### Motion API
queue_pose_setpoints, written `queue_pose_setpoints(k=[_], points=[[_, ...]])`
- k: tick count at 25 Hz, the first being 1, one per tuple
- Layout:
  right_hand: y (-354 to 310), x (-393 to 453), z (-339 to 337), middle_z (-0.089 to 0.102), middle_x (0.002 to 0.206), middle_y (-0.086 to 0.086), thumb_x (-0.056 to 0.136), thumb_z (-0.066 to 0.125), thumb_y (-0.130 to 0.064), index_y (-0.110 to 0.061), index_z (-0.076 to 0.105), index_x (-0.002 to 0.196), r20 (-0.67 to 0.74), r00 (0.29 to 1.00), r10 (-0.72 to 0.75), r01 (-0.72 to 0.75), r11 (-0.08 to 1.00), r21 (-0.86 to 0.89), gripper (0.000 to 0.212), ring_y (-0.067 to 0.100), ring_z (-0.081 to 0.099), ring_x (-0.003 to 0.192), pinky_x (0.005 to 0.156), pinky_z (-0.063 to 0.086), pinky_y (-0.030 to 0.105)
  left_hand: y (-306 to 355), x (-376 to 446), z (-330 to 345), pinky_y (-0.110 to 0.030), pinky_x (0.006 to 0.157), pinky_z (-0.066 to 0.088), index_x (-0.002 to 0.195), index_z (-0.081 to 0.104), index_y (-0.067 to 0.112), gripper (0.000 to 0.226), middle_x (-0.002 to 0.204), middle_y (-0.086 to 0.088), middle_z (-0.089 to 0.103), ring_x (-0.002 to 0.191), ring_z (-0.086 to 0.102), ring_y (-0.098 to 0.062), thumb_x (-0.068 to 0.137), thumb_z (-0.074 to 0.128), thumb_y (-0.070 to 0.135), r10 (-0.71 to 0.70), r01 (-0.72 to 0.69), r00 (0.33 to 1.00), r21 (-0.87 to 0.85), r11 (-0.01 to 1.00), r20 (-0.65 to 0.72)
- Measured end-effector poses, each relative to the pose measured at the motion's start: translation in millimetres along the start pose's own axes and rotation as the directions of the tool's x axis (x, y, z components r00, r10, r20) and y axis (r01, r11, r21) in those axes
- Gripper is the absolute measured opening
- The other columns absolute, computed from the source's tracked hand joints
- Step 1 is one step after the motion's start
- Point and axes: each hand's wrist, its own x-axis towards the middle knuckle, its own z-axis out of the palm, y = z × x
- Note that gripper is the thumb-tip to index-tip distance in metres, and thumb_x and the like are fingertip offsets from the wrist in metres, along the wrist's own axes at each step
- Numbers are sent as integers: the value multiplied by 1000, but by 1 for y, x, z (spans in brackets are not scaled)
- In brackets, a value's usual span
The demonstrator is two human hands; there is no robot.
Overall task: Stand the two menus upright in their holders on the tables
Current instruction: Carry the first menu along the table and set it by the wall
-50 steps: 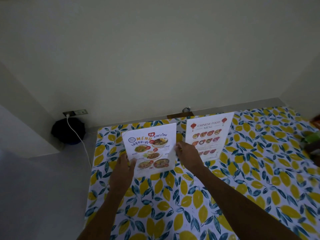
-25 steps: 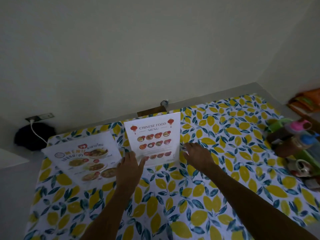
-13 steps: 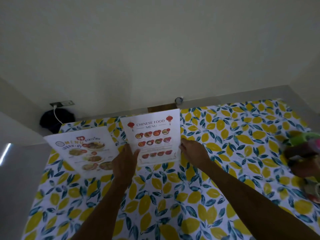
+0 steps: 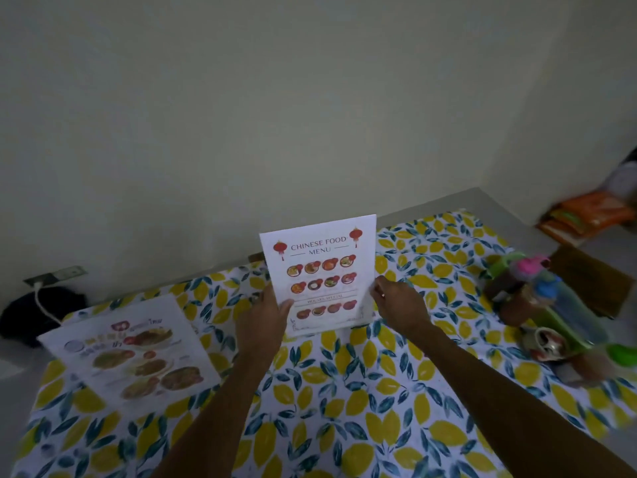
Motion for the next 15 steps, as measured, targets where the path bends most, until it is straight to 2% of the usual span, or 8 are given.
queue_pose_setpoints(k=[3,6,8,12,15], points=[[28,-1,-22,71,82,12,98,47,-34,-15,57,96,-43,996,75,-76,997,-18,22,33,66,72,54,48,35,35,12,5,-34,53,53,112,49,15,46,95,-5,71,74,69,-24,92,45,56,72,-72,997,-38,997,-8],[57,8,-41,71,85,13,98,46,-32,-13,58,99,-78,991,105,-107,994,-16,22,33,66,74,55,44,34,68,29,13,-38,58,56,114,49,15,47,98,-6,71,78,69,-25,92,46,56,92,-93,996,-74,993,-17],[80,22,-51,70,87,15,98,45,-29,-11,57,104,-97,989,115,-115,993,9,22,34,66,77,55,42,33,95,40,18,-39,58,56,116,47,15,48,98,-7,70,77,69,-27,92,44,56,114,-116,993,-87,989,-28],[138,62,-65,70,90,20,96,50,-25,-5,54,115,-136,983,125,-112,989,96,28,37,66,79,61,50,39,159,77,37,-42,64,56,115,48,12,45,103,-10,68,85,67,-30,93,46,52,132,-136,991,-153,979,-35],[190,102,-73,71,84,20,94,57,-25,-4,54,109,-132,984,116,-91,979,182,26,38,66,79,61,50,38,213,107,60,-44,70,57,124,44,13,47,111,-13,67,93,67,-32,93,50,48,108,-121,992,-238,964,-65]])
